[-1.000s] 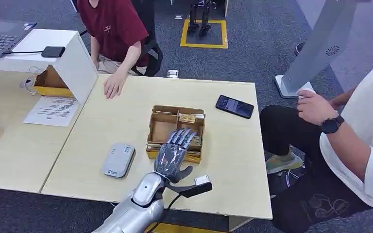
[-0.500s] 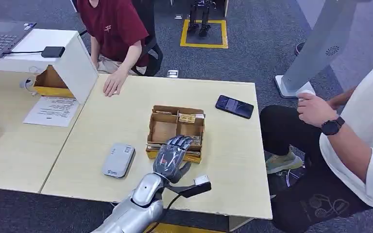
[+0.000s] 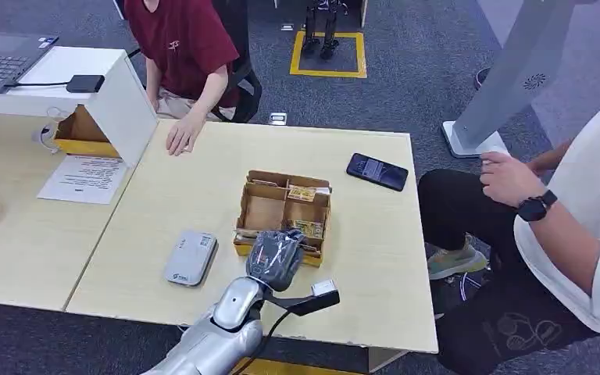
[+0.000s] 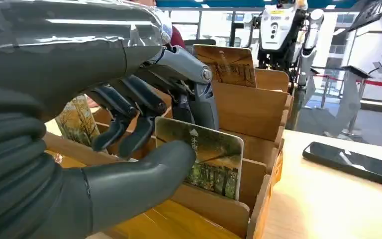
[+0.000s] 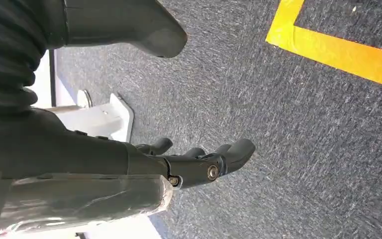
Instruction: Pass the card to the sensor for recognition and then transmit it.
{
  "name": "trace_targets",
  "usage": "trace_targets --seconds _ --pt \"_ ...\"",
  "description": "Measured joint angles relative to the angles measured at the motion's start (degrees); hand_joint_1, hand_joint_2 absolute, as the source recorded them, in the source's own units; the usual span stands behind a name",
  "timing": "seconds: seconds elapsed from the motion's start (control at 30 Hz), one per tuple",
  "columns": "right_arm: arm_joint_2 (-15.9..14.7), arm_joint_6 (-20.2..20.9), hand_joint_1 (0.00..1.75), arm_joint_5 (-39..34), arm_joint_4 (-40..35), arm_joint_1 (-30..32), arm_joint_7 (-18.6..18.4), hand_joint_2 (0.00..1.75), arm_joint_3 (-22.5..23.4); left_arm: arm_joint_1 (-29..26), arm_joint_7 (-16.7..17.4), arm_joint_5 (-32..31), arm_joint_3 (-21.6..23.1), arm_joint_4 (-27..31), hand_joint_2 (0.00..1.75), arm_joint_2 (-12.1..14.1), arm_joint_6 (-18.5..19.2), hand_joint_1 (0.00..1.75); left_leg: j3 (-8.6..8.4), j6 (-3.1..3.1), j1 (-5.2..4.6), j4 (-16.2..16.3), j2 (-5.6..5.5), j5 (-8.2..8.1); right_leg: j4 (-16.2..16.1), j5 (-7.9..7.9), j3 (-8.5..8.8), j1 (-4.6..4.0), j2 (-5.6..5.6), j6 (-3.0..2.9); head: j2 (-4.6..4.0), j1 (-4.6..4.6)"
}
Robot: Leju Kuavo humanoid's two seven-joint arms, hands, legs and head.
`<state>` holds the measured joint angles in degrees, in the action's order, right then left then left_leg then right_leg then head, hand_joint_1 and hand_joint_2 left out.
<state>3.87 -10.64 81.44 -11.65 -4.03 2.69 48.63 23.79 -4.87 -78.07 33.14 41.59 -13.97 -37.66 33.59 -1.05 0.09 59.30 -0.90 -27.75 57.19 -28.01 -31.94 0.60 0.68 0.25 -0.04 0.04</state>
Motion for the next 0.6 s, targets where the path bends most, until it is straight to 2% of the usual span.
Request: trace_targets --seconds 0.2,0.3,0.37,0.47,0.6 --pt "0.0 0.0 0.00 0.0 0.0 0.0 0.0 1.75 0.1 0.0 -1.2 1.3 -0.1 -0.1 1.75 0.0 0.3 1.75 0.00 0.00 0.00 0.0 0.00 0.00 0.0 0.00 0.01 0.00 0.00 0.00 0.00 0.00" --pt "0.0 0.0 0.00 0.0 0.0 0.0 0.0 1.75 0.3 -0.2 -5.5 6.1 -0.6 0.1 1.75 0.0 1.1 1.75 0.00 0.00 0.00 0.0 -0.01 0.00 0.0 0.00 0.01 0.00 0.00 0.00 0.00 0.00" --pt "0.0 0.0 0.00 0.0 0.0 0.0 0.0 1.75 0.5 -1.1 -7.9 9.3 -0.6 2.7 1.75 0.1 2.8 1.75 0.01 0.00 0.00 0.0 -0.01 0.00 0.0 0.00 0.00 0.00 0.00 0.00 0.00 -0.02" --pt "0.0 0.0 0.00 0.1 0.0 0.0 0.0 1.75 0.6 -1.8 -8.0 10.5 -0.6 6.4 1.75 0.1 5.2 1.75 0.03 -0.01 0.00 0.0 -0.03 0.00 0.0 0.00 0.00 0.01 -0.01 0.00 0.00 0.00" --pt "0.0 0.0 0.00 0.1 0.0 0.0 0.0 1.75 0.6 -2.3 -8.0 10.8 -0.6 9.0 1.75 0.2 5.5 1.75 0.03 -0.01 0.00 0.0 -0.03 -0.01 0.0 0.00 0.00 0.01 -0.01 0.00 0.00 0.00"
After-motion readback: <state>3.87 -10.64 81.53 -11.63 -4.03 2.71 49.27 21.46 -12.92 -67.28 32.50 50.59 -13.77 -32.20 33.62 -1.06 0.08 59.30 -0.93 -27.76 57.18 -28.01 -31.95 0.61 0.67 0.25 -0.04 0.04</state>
